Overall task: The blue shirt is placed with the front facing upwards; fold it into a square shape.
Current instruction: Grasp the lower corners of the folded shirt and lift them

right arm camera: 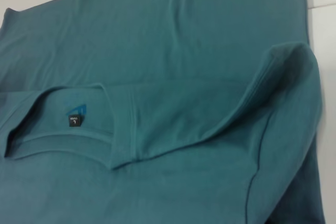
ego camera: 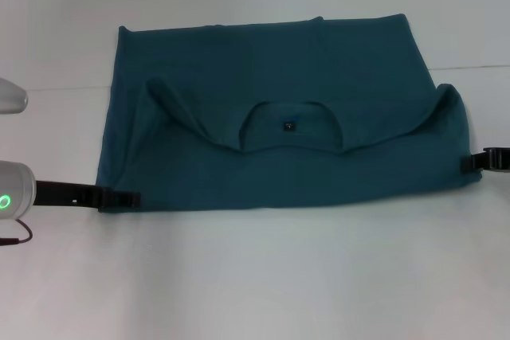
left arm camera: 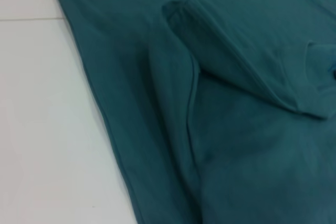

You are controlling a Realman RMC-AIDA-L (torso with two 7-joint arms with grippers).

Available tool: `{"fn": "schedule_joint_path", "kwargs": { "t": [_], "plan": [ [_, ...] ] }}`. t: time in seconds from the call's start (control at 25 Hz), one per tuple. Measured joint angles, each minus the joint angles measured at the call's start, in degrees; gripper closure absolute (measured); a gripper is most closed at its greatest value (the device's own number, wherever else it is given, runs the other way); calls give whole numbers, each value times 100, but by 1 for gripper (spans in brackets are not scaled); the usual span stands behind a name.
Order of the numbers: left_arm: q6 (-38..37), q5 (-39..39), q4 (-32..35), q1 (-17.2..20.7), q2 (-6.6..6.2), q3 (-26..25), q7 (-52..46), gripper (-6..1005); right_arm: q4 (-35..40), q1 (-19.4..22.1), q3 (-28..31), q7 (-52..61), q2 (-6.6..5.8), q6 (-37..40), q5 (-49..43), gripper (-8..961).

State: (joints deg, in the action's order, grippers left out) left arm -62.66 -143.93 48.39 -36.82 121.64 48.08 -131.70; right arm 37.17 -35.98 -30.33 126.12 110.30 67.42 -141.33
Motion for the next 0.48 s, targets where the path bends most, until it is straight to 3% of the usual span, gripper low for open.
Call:
{"fn": "schedule_joint_path", "kwargs": {
  "t": [0.48],
  "plan": [
    [18,-13,-57,-7,0,136,27,96,0,42,1,-29,6,1,0,892]
  ]
}}
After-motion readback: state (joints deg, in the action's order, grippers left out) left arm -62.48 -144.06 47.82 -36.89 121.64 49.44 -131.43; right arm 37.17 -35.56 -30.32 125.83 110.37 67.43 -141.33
